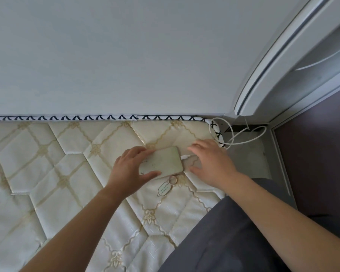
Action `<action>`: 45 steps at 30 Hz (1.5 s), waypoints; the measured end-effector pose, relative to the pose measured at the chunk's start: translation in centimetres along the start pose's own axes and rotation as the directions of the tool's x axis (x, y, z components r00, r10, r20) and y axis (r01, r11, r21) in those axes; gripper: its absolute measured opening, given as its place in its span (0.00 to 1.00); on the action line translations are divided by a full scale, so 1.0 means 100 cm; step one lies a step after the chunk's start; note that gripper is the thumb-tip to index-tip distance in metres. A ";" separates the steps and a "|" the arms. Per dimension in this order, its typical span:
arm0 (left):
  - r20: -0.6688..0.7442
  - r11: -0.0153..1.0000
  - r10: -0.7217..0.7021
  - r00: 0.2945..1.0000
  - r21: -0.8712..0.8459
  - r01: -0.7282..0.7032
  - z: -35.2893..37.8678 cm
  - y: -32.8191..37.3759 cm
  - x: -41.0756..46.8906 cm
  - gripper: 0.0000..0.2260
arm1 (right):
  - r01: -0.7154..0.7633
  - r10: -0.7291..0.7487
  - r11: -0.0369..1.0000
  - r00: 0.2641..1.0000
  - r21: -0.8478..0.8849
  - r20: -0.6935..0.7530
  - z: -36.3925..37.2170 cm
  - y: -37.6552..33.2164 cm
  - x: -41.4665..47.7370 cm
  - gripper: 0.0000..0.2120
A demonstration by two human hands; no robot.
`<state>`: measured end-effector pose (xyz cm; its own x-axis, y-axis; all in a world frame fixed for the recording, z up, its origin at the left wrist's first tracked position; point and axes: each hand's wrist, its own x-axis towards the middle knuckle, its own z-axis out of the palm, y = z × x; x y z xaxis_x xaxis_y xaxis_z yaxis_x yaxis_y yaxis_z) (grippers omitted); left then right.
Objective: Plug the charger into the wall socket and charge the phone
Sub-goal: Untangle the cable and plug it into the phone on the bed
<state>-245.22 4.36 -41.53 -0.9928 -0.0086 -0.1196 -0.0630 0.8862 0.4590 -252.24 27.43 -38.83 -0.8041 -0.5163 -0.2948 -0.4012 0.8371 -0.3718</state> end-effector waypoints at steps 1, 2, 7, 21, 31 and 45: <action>-0.014 1.000 -0.022 1.000 -0.015 0.022 -0.003 -0.006 -0.005 0.30 | 0.053 -0.053 0.998 0.999 -0.024 0.006 0.004 -0.006 0.003 0.27; -0.027 0.999 -0.043 0.999 -0.033 0.043 -0.004 -0.011 -0.009 0.28 | 0.114 -0.114 0.993 0.993 -0.031 0.024 0.010 -0.012 0.006 0.30; -0.028 0.993 -0.083 0.996 -0.091 0.080 -0.005 -0.018 -0.023 0.25 | 0.256 -0.250 0.966 0.962 -0.042 0.108 0.033 -0.030 0.024 0.37; -0.190 0.882 -0.288 0.939 -0.435 0.182 -0.023 -0.005 -0.019 0.28 | -0.258 0.157 0.730 0.964 0.633 0.212 0.011 -0.029 0.024 0.20; -0.027 0.923 -0.310 0.950 -0.249 0.294 0.014 0.028 -0.026 0.31 | -0.046 0.077 0.970 0.990 0.237 -0.121 0.028 -0.034 0.017 0.17; -0.027 0.908 -0.383 0.923 -0.193 0.371 0.023 0.025 -0.026 0.38 | -0.289 0.446 0.792 0.875 0.537 -0.186 0.023 -0.007 0.036 0.11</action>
<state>-242.59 7.64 -42.09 -0.8953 -0.3598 -0.2626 -0.4454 0.7124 0.5424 -253.88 24.51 -41.62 -0.9646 -0.0451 -0.2599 0.1504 0.7155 -0.6822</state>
